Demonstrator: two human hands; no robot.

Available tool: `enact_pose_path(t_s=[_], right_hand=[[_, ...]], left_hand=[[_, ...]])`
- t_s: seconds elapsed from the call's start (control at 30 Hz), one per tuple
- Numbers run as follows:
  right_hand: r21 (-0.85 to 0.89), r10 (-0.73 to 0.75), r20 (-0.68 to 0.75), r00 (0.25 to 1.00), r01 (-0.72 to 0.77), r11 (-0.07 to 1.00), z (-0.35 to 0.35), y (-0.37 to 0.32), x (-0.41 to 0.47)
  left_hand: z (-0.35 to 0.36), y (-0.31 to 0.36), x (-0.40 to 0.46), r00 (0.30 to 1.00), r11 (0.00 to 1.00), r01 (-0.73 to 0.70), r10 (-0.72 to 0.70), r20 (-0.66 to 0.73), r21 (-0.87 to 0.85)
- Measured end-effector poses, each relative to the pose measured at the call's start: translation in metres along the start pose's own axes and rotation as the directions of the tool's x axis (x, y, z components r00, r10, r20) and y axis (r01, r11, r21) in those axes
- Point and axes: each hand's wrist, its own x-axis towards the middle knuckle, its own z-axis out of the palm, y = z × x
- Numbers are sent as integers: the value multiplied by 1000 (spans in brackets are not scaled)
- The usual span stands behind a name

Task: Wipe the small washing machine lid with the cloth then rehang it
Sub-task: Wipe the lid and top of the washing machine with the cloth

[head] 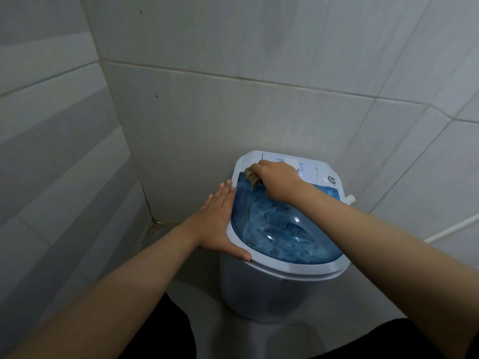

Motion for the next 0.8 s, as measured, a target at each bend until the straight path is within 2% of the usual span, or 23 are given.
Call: enact_pose_path(t_s=[0.3,0.67,0.8], right_hand=[[40,25,37,999,-26,999,-1,33,-20],[107,94,-5,996,-93,990,0,78,-60],[68,140,85,987,-146,987,-7,95,-70]], left_hand=[[-3,3,-2,1000,1000,13,-13,11,12],[-2,2,-2,1000,1000,18,-18,21,1],[-2,2,-1,1000,1000,19,-19,22,8]])
